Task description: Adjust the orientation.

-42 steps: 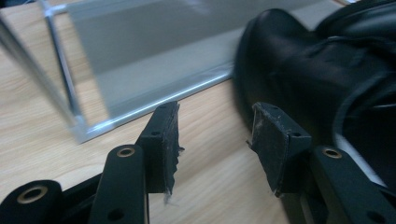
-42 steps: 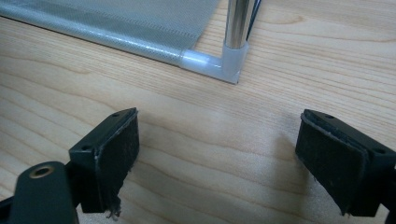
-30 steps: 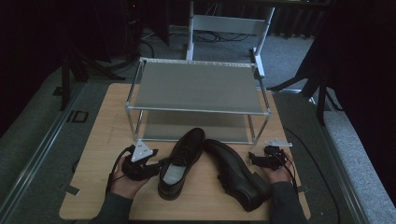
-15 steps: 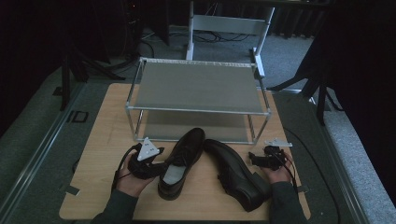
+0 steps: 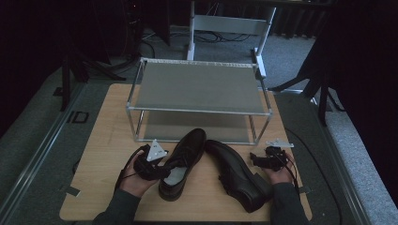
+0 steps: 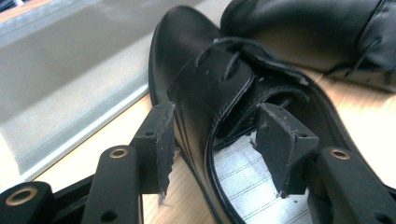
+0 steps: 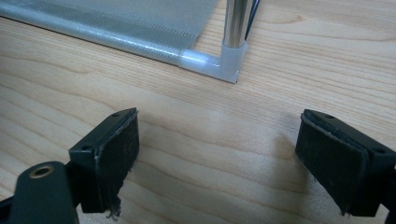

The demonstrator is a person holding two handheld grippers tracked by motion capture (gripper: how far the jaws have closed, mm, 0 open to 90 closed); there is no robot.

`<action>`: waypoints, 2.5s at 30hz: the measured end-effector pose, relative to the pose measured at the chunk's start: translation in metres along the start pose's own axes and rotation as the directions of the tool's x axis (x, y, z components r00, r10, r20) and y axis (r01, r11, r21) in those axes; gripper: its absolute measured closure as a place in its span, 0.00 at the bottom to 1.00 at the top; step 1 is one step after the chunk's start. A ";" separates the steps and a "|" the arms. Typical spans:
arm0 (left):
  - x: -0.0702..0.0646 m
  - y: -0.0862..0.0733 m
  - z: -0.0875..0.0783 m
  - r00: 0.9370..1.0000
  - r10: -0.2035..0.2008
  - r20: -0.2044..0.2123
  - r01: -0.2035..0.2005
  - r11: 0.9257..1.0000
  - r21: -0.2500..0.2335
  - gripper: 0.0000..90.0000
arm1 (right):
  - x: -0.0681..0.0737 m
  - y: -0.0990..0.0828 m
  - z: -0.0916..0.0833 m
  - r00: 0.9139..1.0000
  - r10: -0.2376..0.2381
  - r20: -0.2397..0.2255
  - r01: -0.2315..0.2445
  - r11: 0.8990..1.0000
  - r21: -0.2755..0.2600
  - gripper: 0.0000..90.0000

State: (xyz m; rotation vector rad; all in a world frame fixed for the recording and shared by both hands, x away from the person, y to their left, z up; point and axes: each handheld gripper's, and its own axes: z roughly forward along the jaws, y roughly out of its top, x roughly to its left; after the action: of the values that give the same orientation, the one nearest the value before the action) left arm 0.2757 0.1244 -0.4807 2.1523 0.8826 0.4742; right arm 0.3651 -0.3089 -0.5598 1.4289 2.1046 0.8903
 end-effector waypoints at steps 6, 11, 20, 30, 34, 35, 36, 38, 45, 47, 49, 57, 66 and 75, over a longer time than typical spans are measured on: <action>-0.004 0.001 0.011 1.000 0.020 0.000 -0.020 0.999 0.028 0.55 | 0.000 0.000 0.000 1.000 0.000 0.000 0.000 1.000 0.000 0.15; -0.003 0.003 0.015 1.000 0.007 -0.013 -0.006 1.000 0.023 0.66 | 0.000 0.000 0.000 1.000 0.001 0.001 -0.001 1.000 0.000 0.15; -0.006 0.003 0.008 0.994 0.026 -0.102 -0.028 0.999 -0.016 0.87 | 0.000 0.000 0.000 1.000 0.002 0.001 -0.002 1.000 0.000 0.15; 0.005 -0.003 -0.007 0.977 -0.061 -0.206 0.047 0.996 -0.071 0.93 | 0.000 0.000 0.000 1.000 0.002 0.001 -0.002 1.000 0.000 0.15; 0.007 -0.008 -0.010 0.962 -0.068 -0.263 0.056 0.997 -0.053 0.93 | 0.000 0.000 0.000 1.000 0.002 0.001 -0.002 1.000 0.000 0.15; 0.007 -0.009 -0.010 0.963 -0.070 -0.260 0.058 0.997 -0.052 0.93 | 0.000 0.000 0.000 1.000 0.001 0.001 -0.001 1.000 0.001 0.15; 0.006 -0.010 -0.010 0.965 -0.069 -0.253 0.059 0.997 -0.048 0.93 | 0.000 0.000 0.000 1.000 0.001 0.001 -0.001 1.000 0.001 0.15; 0.004 -0.012 -0.009 0.970 -0.066 -0.233 0.059 0.998 -0.038 0.91 | 0.000 0.000 0.000 1.000 0.001 0.002 -0.001 1.000 0.001 0.15; 0.008 -0.018 -0.016 0.979 -0.132 -0.158 0.125 0.991 -0.053 0.64 | 0.000 0.000 0.000 1.000 0.001 0.002 -0.001 1.000 0.000 0.15; 0.008 -0.017 -0.023 0.981 -0.124 -0.149 0.116 0.991 -0.059 0.58 | 0.000 0.000 0.000 1.000 0.002 0.001 -0.002 1.000 0.000 0.15; 0.008 -0.015 -0.032 0.984 -0.136 -0.114 0.125 0.988 -0.092 0.53 | 0.000 0.000 0.000 1.000 0.002 0.001 -0.002 1.000 0.000 0.15; 0.019 -0.021 -0.057 0.972 -0.177 -0.153 0.159 0.980 -0.122 0.58 | 0.000 0.000 0.000 1.000 0.002 0.001 -0.002 1.000 0.000 0.15; 0.039 -0.057 -0.037 0.960 -0.228 -0.162 0.228 0.974 -0.017 0.62 | -0.003 0.000 -0.006 1.000 0.016 0.017 -0.016 1.000 0.006 0.34; 0.042 -0.078 -0.024 0.959 -0.268 -0.094 0.273 0.961 0.043 0.70 | -0.008 0.000 -0.018 0.998 0.060 0.021 -0.059 0.998 -0.025 0.59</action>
State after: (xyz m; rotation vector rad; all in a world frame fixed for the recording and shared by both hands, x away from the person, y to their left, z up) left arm 0.2563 0.2044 -0.5220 2.0305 1.2326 0.4116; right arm 0.3563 -0.3207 -0.5476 1.4896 2.0382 0.9154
